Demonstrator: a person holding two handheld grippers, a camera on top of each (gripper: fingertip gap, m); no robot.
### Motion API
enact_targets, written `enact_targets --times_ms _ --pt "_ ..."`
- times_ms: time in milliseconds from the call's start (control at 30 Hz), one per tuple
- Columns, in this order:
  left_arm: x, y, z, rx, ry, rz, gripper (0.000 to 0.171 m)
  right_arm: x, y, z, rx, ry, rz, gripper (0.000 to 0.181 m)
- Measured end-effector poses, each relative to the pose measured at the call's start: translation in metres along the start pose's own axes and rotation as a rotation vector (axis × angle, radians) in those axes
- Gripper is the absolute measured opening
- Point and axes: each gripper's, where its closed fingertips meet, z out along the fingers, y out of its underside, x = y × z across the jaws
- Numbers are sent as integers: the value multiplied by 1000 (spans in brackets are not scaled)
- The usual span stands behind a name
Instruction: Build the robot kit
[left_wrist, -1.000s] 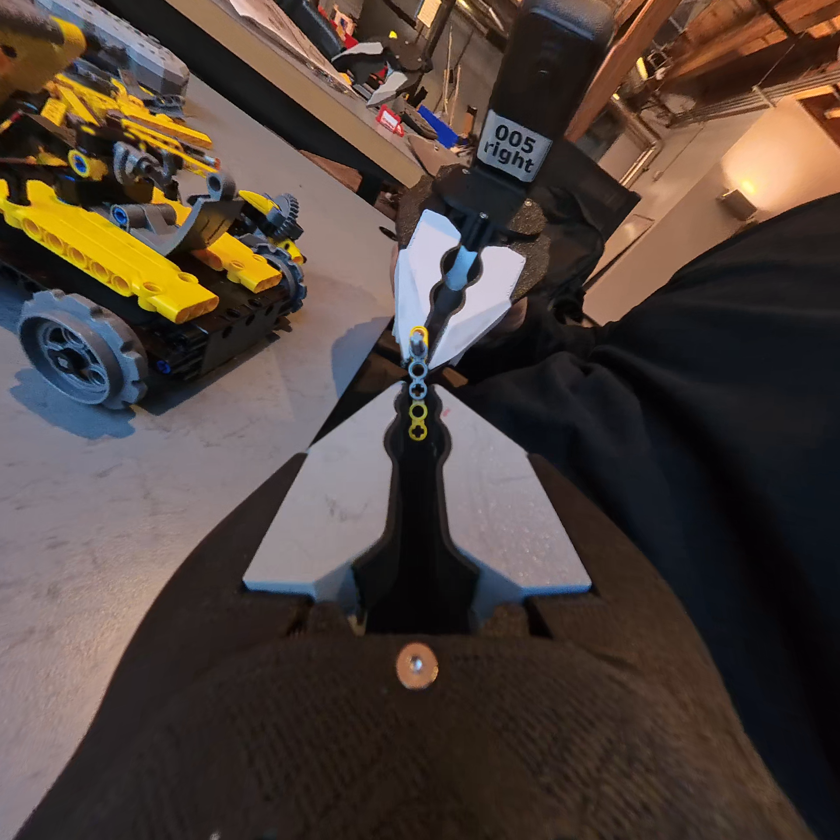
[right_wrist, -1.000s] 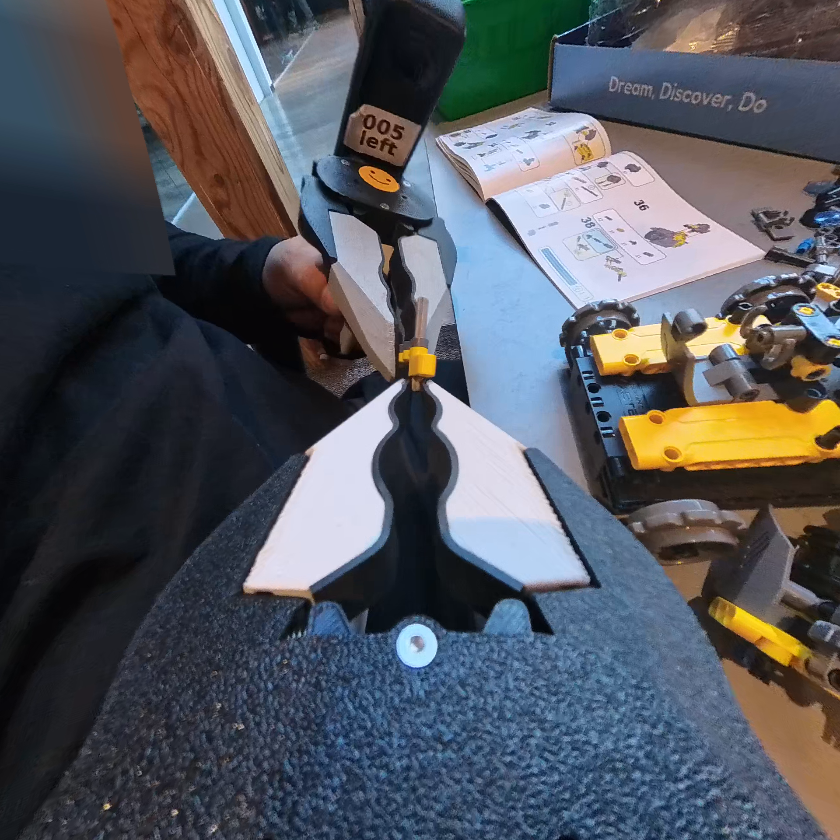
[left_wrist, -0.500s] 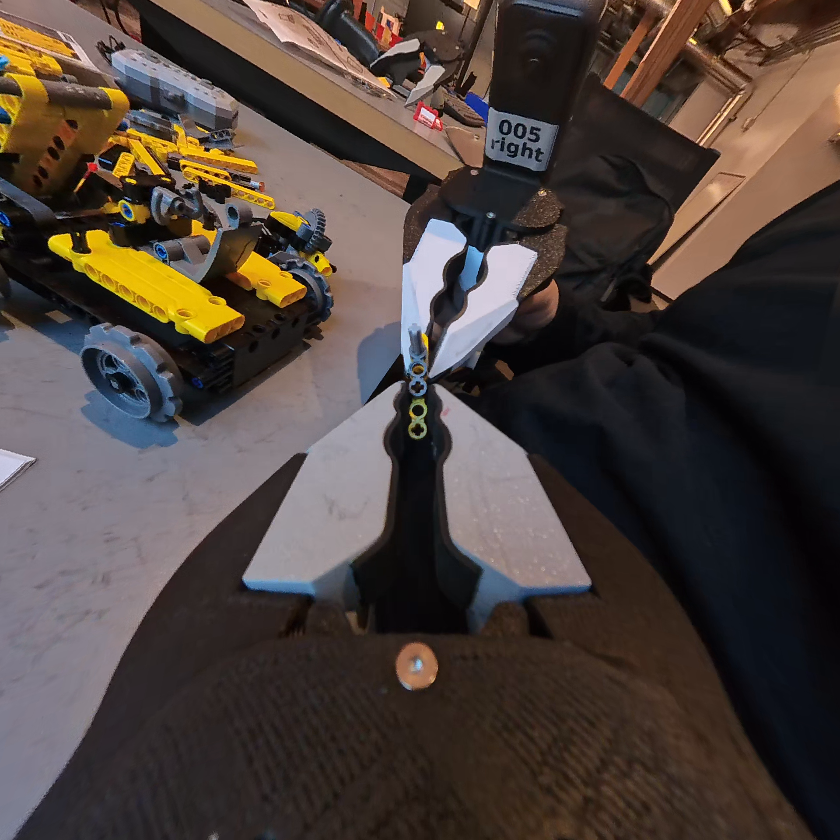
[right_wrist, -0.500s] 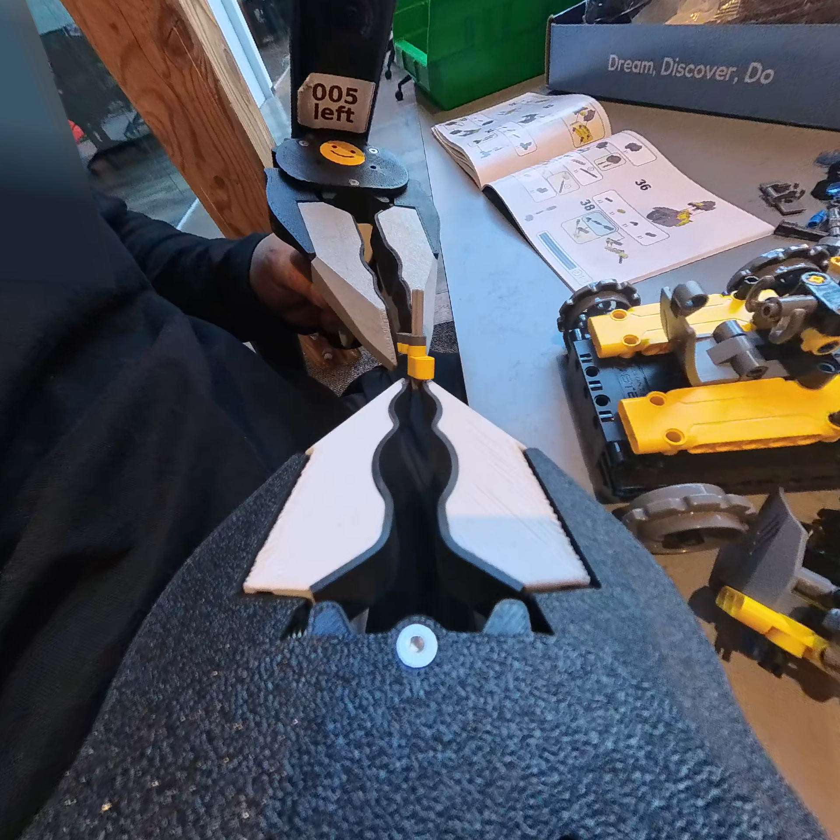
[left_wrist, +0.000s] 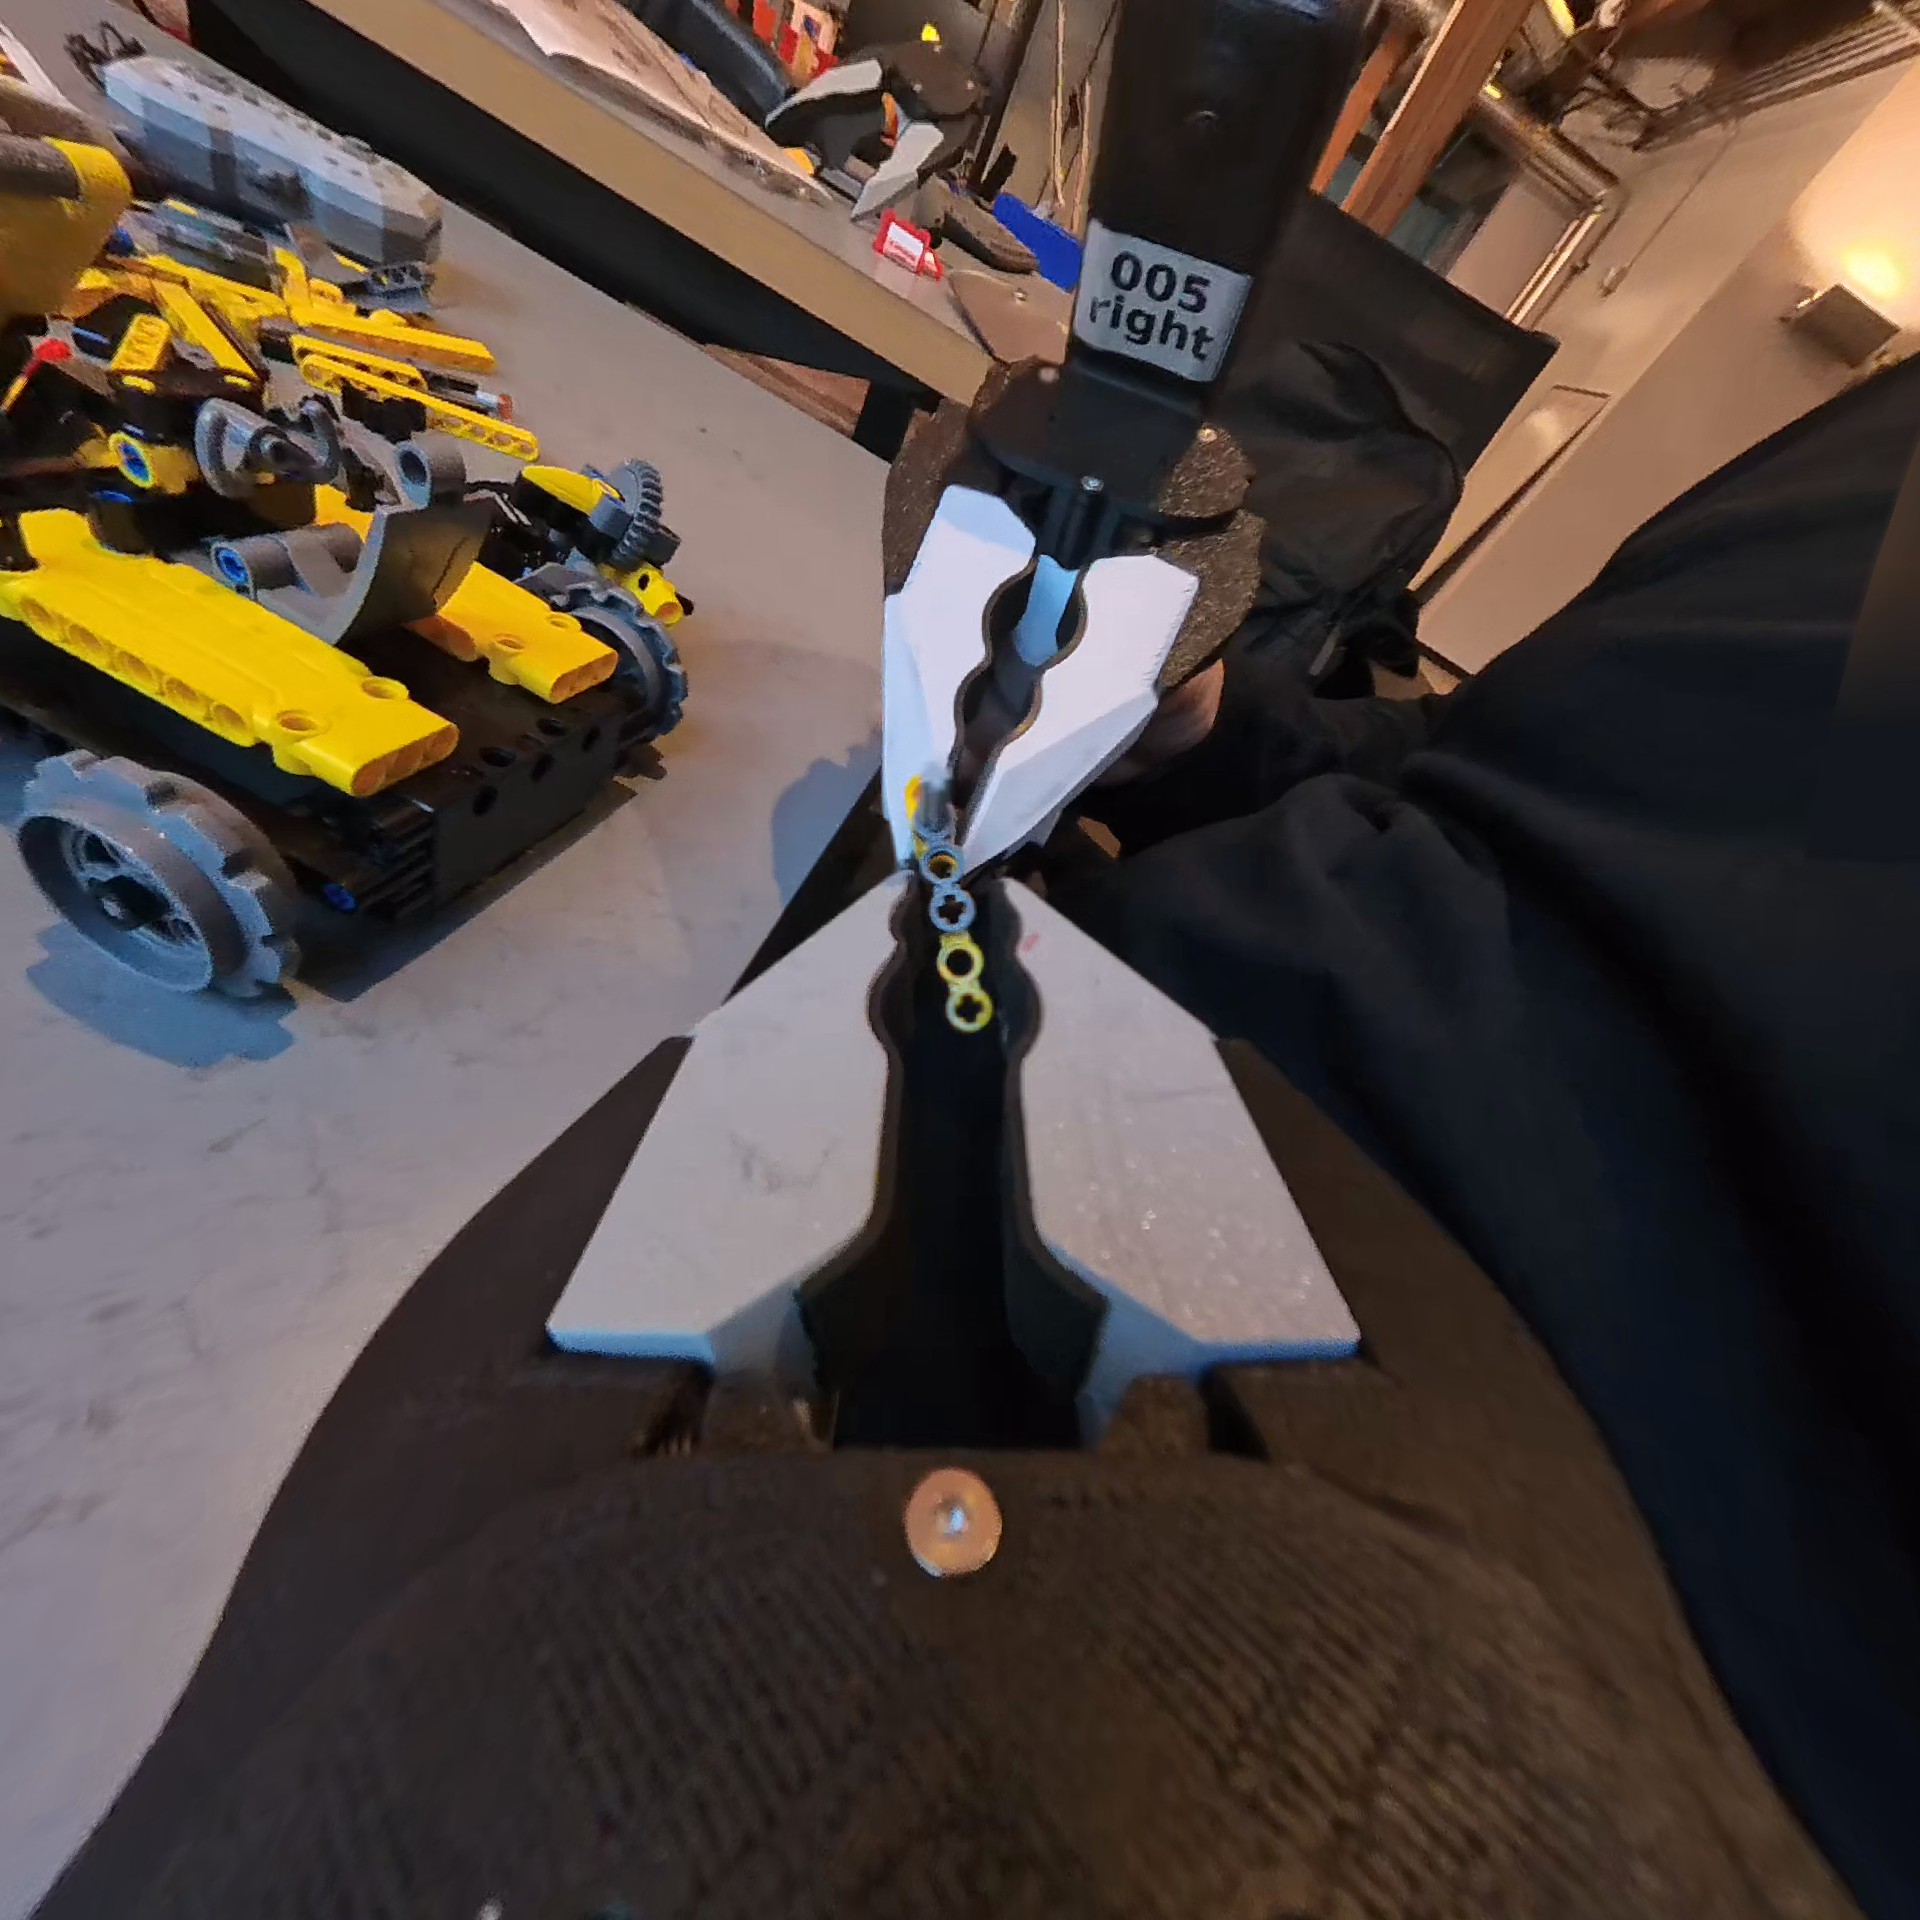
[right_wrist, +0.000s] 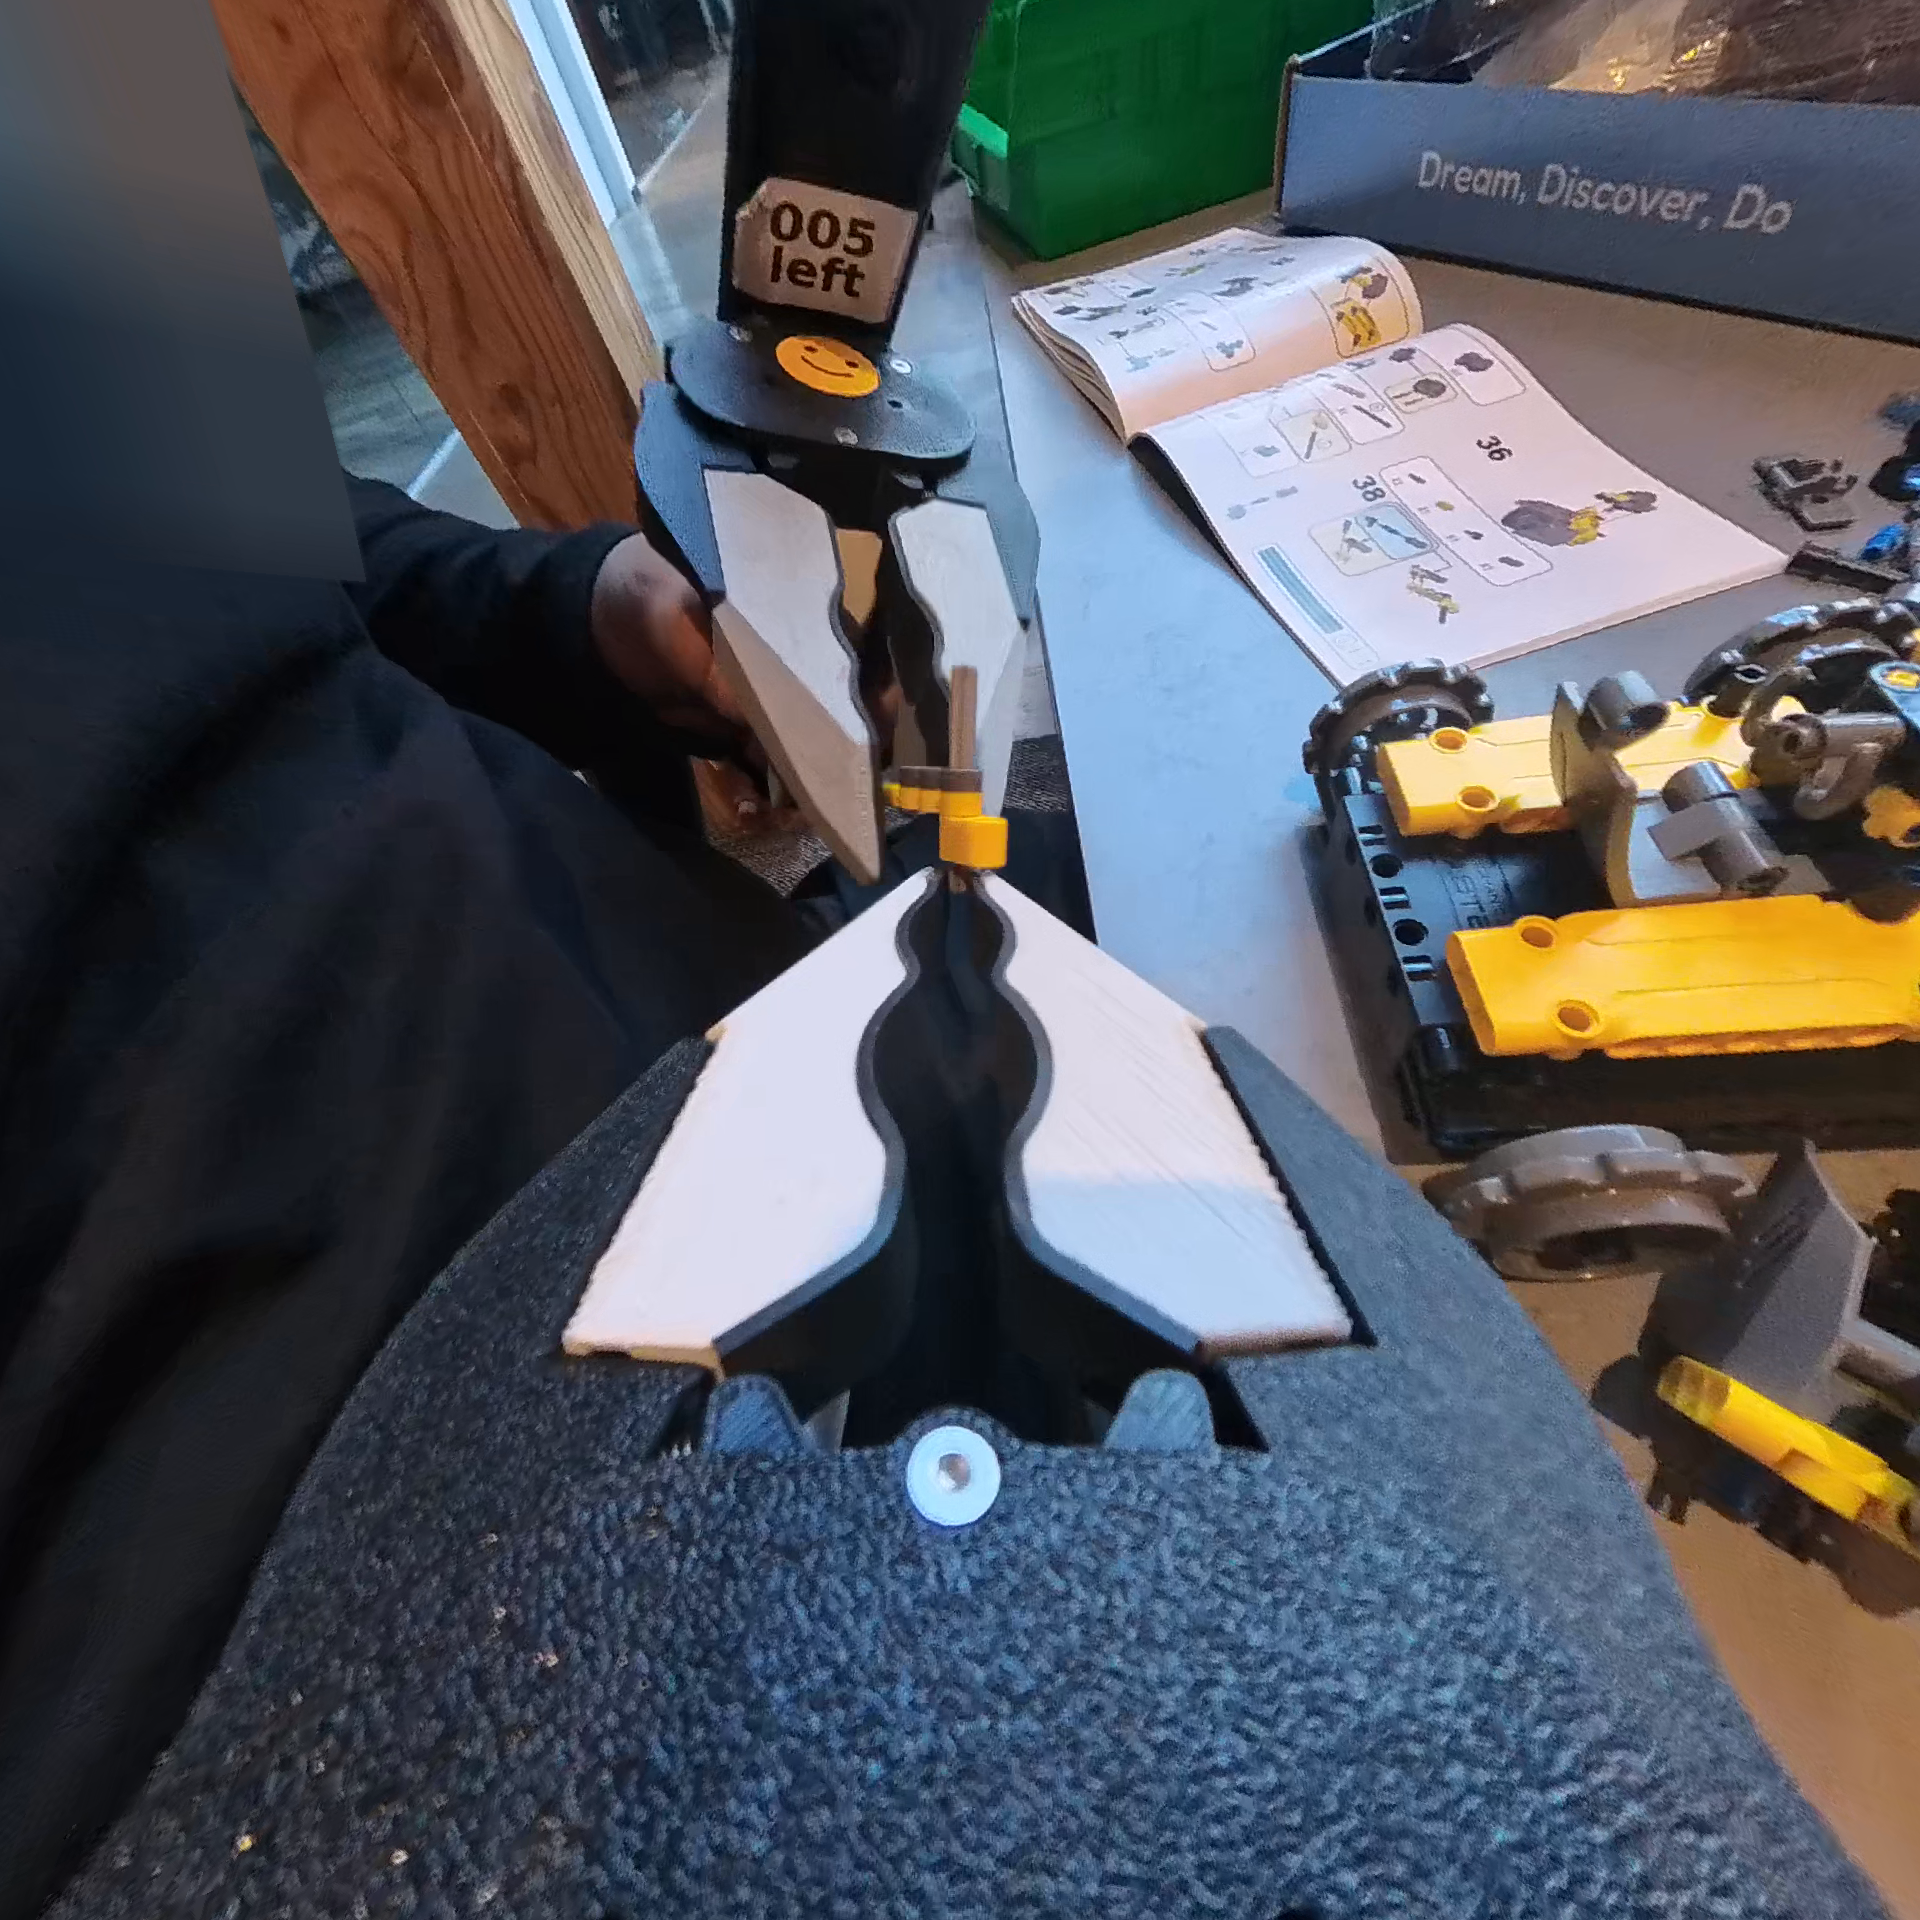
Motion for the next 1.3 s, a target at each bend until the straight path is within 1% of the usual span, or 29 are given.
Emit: enact_targets --times_ms 67,200,367,500,533,567,600,633,667,700,733,767,800,833,867,933,1000,1067,1167,1233,1267,1300 --pt "1 -1 -3 8 5 0 4 -2 -1 0 -9 13 -39 2" --pt "-1 -12 -7 71 -58 1 4 0 -7 1 -19 84 -98 1" --pt "-1 -16 -9 106 -121 17 4 -1 -8 2 38 77 -12 2" --pt "0 -20 -9 138 -107 -14 4 -2 -9 0 69 86 1 1" --pt "1 -28 -13 194 -94 -29 5 -1 -4 1 45 96 6 0" --pt "0 -54 -33 367 -85 -54 4 4 14 4 -35 122 3 0" --pt "-5 -69 -53 432 -86 -78 4 4 35 9 -96 130 13 0" --pt "-11 -74 -64 427 -131 -52 4 -5 43 12 -73 75 76 0" --pt "-17 -66 -61 362 -195 -12 4 -13 40 12 -26 25 144 0" --pt "-17 -53 -52 300 -207 -3 4 -9 37 10 -11 36 173 0" --pt "-14 -42 -41 266 -174 -25 4 0 30 7 4 63 188 0" --pt "-10 -33 -30 239 -113 -75 4 5 20 3 35 70 203 0" --pt "-8 -29 -23 225 -61 -135 4 8 9 -1 72 72 203 0" --pt "-6 -30 -19 225 -21 -172 4 10 0 -4 100 80 186 2" --pt "-5 -30 -17 218 -2 -185 4 10 -7 -7 113 92 159 9" --pt "-7 -28 -15 202 -24 -179 4 8 -16 -9 119 118 97 15" --pt "-7 -24 -14 193 -4 -223 4 9 -18 -8 91 155 38 23" --pt "-5 -21 -12 196 40 -280 4 11 -15 -6 46 189 -15 22" --pt "-6 -16 -9 181 43 -302 4 13 -11 -3 2 227 -78 10" --pt "-7 -18 -10 198 43 -301 4 11 -12 -2 9 220 -82 3" --pt "-8 -19 -10 202 40 -305 4 11 -13 -2 15 213 -73 2" --pt "-9 -17 -9 198 35 -306 4 9 -14 -2 24 197 -60 9"
